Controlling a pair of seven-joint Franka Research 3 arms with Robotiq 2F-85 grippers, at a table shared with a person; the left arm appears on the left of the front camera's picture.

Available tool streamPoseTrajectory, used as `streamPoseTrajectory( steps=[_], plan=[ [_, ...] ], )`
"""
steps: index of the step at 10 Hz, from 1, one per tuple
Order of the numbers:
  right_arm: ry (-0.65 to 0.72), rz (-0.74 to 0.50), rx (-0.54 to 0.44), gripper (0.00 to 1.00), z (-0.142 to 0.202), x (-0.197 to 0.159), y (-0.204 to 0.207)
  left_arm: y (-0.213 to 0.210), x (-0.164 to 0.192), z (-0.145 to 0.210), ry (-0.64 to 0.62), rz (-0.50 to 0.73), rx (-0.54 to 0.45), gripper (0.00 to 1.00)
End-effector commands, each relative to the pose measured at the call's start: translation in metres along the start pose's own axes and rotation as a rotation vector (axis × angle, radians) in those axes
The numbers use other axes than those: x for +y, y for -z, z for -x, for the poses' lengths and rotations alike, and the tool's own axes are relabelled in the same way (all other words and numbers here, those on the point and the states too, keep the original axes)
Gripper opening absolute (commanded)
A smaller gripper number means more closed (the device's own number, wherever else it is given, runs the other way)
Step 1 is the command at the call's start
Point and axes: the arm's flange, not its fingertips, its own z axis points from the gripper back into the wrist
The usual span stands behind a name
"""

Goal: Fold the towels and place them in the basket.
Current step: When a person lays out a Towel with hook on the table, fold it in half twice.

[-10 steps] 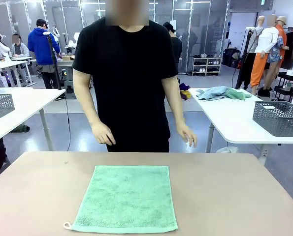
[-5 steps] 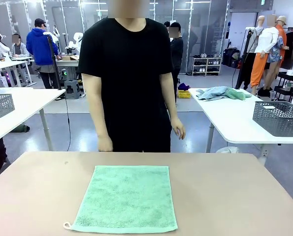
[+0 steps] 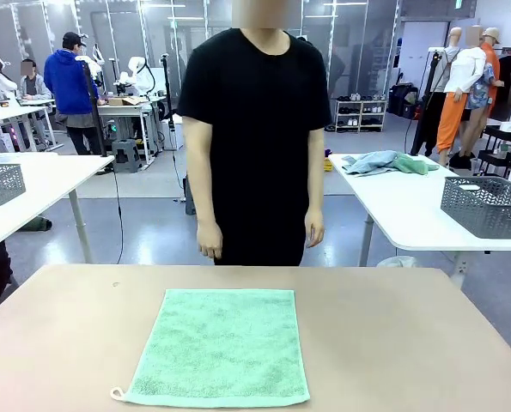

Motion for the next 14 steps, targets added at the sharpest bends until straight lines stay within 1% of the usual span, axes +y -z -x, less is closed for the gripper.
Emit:
streamPoseTrajectory(
  steps=[1,3,5,6,8,10,12,14],
  plan=[
    [-0.021,-0.004,0.022,1.00,-0.007,0.004,0.013,0.009,-0.008,-0.008,0.027,-0.018,0.014,1.00],
    [-0.080,0.002,0.064,1.00,-0.021,0.018,0.041,0.030,-0.027,-0.026,0.077,-0.062,0.030,1.00],
    [-0.146,-0.006,0.116,1.00,-0.036,0.041,0.077,0.061,-0.055,-0.044,0.165,-0.042,0.086,1.00],
    [-0.178,-0.011,0.144,1.00,-0.042,0.054,0.098,0.080,-0.071,-0.051,0.206,-0.050,0.130,1.00],
    [-0.265,-0.027,0.198,1.00,-0.050,0.080,0.151,0.136,-0.109,-0.061,0.310,-0.044,0.211,1.00],
    [-0.359,-0.033,0.293,1.00,-0.052,0.097,0.208,0.194,-0.139,-0.062,0.390,-0.031,0.281,1.00],
    [-0.469,-0.037,0.382,1.00,-0.055,0.110,0.268,0.245,-0.160,-0.060,0.483,-0.079,0.355,1.00],
    [-0.544,-0.034,0.481,1.00,-0.049,0.120,0.318,0.285,-0.172,-0.056,0.581,-0.111,0.402,1.00]
  ],
)
